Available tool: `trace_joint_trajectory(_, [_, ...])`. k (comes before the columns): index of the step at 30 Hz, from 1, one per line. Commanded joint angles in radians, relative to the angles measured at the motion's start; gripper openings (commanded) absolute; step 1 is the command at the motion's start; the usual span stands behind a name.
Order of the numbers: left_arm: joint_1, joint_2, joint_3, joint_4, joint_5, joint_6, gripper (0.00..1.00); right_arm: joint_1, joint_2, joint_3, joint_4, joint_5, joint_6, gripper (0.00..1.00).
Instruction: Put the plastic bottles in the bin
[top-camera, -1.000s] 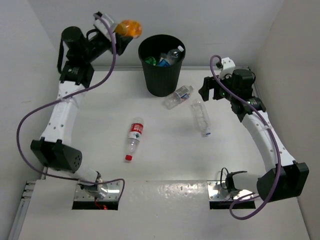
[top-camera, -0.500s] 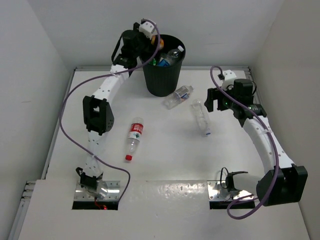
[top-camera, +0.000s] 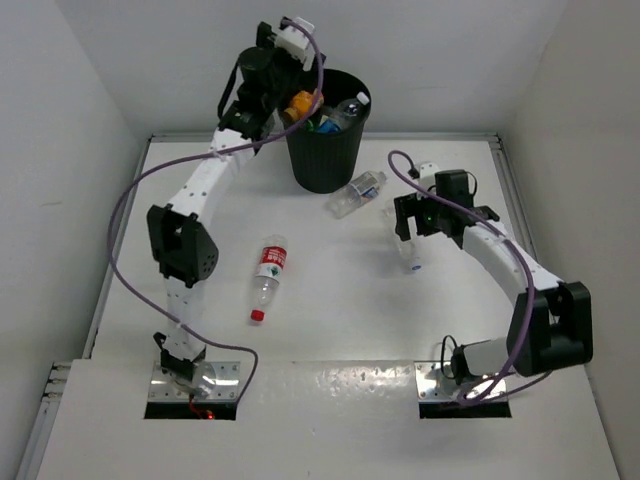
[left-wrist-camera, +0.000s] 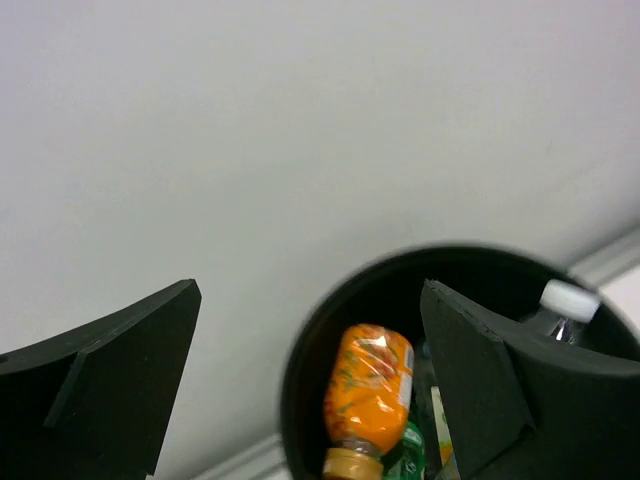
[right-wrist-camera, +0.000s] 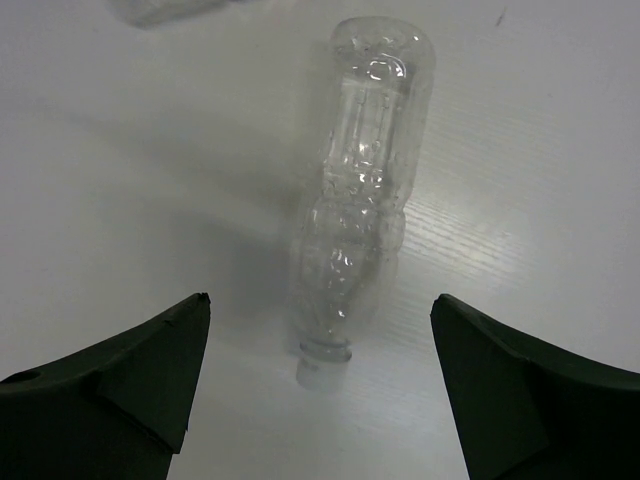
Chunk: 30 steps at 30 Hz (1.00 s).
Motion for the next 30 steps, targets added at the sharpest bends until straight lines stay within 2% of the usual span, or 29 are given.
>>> trace_joint_trajectory(1, [0.006, -0.268, -0.084, 0.073, -0.016, -0.042, 0.99, 0.023, 0.089, 0.011, 0.094, 0.051, 0.034, 0.9])
trace_joint_trajectory(6, [0.015, -0.493, -0.29, 0.054, -0.053, -0.03, 0.99, 0.044, 0.233, 0.103, 0.132, 0.12, 0.085, 0.9])
trace_joint_trajectory(7, [0.015, -0.528, -0.327, 0.054, -0.066, -0.03, 0.99, 0.046, 0.312, 0.123, 0.132, 0.156, 0.089, 0.9])
trace_joint_trajectory(8, [0.025, -0.591, -0.391, 0.054, -0.077, -0.03, 0.99, 0.043, 0.34, 0.17, 0.108, 0.167, 0.108, 0.9])
trace_joint_trajectory(12, [0.025, -0.697, -0.493, 0.004, -0.126, 0.006, 0.99, 0.04, 0.48, 0.302, 0.05, 0.181, 0.115, 0.9])
trace_joint_trajectory(13, [0.035, -0.714, -0.509, -0.006, -0.126, 0.015, 0.99, 0.044, 0.533, 0.356, 0.03, 0.181, 0.112, 0.87])
trace_joint_trajectory(16, [0.055, -0.765, -0.566, -0.016, -0.146, 0.024, 0.99, 0.044, 0.603, 0.408, -0.035, 0.183, 0.076, 0.61])
trace_joint_trajectory(17, [0.072, -0.775, -0.577, -0.016, -0.157, 0.036, 0.99, 0.041, 0.611, 0.434, -0.052, 0.177, 0.069, 0.44])
trace_joint_trajectory(18, [0.081, -0.786, -0.595, -0.016, -0.166, 0.047, 0.99, 0.038, 0.617, 0.451, -0.073, 0.154, 0.053, 0.35])
trace_joint_trajectory(20, [0.114, -0.805, -0.617, 0.007, -0.166, 0.061, 0.99, 0.026, 0.618, 0.541, -0.246, 0.126, 0.046, 0.16])
trace_joint_trajectory(22, [0.146, -0.805, -0.626, 0.007, -0.156, 0.061, 0.99, 0.009, 0.583, 0.615, -0.299, 0.067, 0.051, 0.11])
trace_joint_trajectory(24, [0.166, -0.814, -0.641, 0.007, -0.119, 0.032, 0.99, -0.006, 0.534, 0.655, -0.305, -0.063, 0.078, 0.09])
trace_joint_trajectory(25, [0.175, -0.814, -0.666, 0.017, -0.1, 0.018, 0.99, -0.023, 0.44, 0.659, -0.279, -0.102, 0.104, 0.09])
trace_joint_trajectory(28, [0.206, -0.84, -0.735, 0.028, -0.037, -0.039, 0.99, 0.011, 0.278, 0.651, -0.135, -0.277, 0.204, 0.05])
trace_joint_trajectory(29, [0.224, -0.84, -0.75, 0.037, -0.022, -0.062, 0.99, 0.041, 0.254, 0.645, 0.022, -0.28, 0.236, 0.03])
trace_joint_trajectory(30, [0.235, -0.84, -0.763, 0.037, 0.008, -0.109, 0.99, 0.078, 0.211, 0.655, 0.072, -0.256, 0.253, 0.03])
